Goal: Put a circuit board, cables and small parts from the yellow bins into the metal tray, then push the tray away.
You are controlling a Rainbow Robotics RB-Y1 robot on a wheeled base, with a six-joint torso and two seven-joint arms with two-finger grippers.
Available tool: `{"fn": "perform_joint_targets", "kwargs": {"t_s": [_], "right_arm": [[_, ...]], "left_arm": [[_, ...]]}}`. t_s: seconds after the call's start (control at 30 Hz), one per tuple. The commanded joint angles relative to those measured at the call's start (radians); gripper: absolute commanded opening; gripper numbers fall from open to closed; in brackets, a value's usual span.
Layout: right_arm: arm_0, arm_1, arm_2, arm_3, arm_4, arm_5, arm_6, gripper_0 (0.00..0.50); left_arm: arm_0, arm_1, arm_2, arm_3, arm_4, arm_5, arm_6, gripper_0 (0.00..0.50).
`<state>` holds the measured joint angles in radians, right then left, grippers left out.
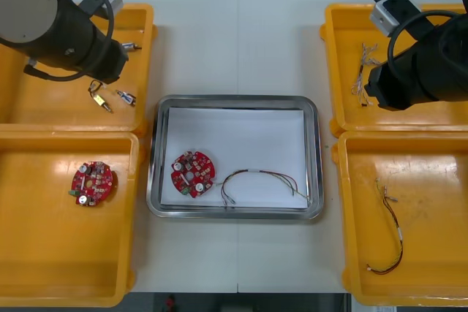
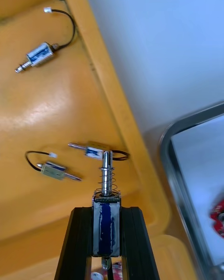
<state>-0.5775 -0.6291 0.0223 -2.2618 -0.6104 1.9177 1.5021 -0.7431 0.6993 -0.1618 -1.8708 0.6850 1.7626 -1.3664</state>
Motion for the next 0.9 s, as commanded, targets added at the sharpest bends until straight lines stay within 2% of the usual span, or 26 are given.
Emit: {"fn": "perform_joint_targets", "kwargs": {"t_s": [0.03, 0.17, 0.4, 0.7, 0.9], "right_arm": [[0.002, -0.034, -0.061, 0.036, 0.004, 0.002, -0.168, 0.5], [-0.016, -0.035, -0.085, 0.087, 0.009, 0.002, -0.24, 0.5], [-0.122, -0.027, -0.091, 0.266, 0.006, 0.002, -0.338, 0.5], [-0.288, -0.021, -0.091, 0.555, 0.083, 0.002, -0.359, 0.5], [-0.424, -0.018, -0.096, 0.817, 0.123, 0.002, -0.379, 0.5]], "left_arm": [[0.001, -0.029, -0.067, -0.113, 0.011, 0.035, 0.141, 0.0], [-0.001, -0.055, -0.122, -0.156, 0.007, 0.04, 0.214, 0.001], [-0.001, -0.098, -0.277, -0.154, -0.071, -0.02, 0.285, 0.001], [0.001, -0.107, -0.435, -0.047, -0.131, -0.177, 0.305, 0.001], [-0.001, -0.118, -0.498, 0.03, -0.162, -0.255, 0.306, 0.001]]}}
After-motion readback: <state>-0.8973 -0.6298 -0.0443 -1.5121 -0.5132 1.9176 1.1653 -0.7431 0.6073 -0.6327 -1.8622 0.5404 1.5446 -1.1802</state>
